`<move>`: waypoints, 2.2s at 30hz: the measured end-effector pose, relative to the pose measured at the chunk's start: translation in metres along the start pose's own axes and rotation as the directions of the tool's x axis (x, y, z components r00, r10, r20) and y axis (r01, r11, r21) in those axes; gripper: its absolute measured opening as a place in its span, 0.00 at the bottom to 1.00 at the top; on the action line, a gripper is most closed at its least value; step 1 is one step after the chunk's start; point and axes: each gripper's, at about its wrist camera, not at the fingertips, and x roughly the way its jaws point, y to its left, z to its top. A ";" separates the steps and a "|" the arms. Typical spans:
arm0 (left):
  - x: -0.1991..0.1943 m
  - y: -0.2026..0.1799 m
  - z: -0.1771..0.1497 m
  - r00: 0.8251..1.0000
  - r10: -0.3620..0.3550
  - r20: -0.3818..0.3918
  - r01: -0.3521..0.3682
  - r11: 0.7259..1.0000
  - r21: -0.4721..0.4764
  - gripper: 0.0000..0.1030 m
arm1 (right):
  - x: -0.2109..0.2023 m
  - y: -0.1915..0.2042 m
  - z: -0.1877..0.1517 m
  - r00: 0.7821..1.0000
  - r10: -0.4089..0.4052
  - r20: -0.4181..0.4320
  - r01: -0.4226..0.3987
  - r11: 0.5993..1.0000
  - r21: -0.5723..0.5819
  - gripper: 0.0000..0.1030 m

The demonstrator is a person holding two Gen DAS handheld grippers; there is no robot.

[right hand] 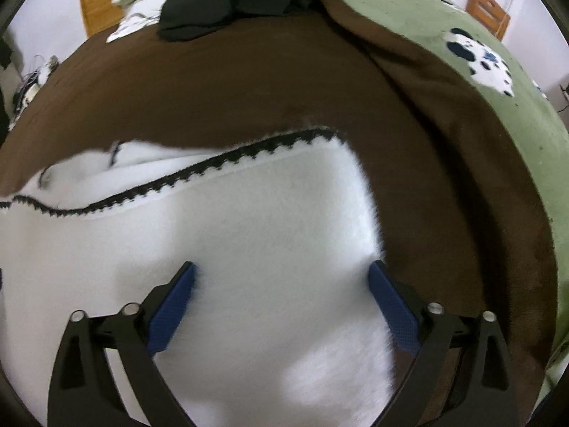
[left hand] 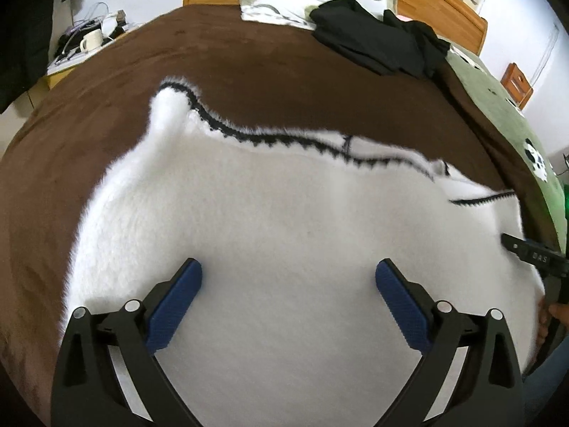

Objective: Fold large clothes

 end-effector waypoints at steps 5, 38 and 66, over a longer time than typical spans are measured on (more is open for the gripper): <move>0.012 0.014 0.008 0.998 0.067 0.010 -0.067 0.998 0.008 0.94 | 0.009 -0.007 0.000 0.999 0.033 -0.007 -0.033 0.999 0.018 0.95; -0.025 0.006 -0.028 0.987 0.161 -0.027 -0.160 0.986 0.054 0.94 | -0.052 0.033 -0.065 0.991 0.131 -0.034 -0.133 0.989 -0.069 0.94; -0.048 -0.032 -0.022 0.998 0.035 0.044 -0.039 0.994 0.104 0.85 | -0.059 0.010 -0.052 0.986 0.161 -0.031 -0.160 0.987 0.020 0.94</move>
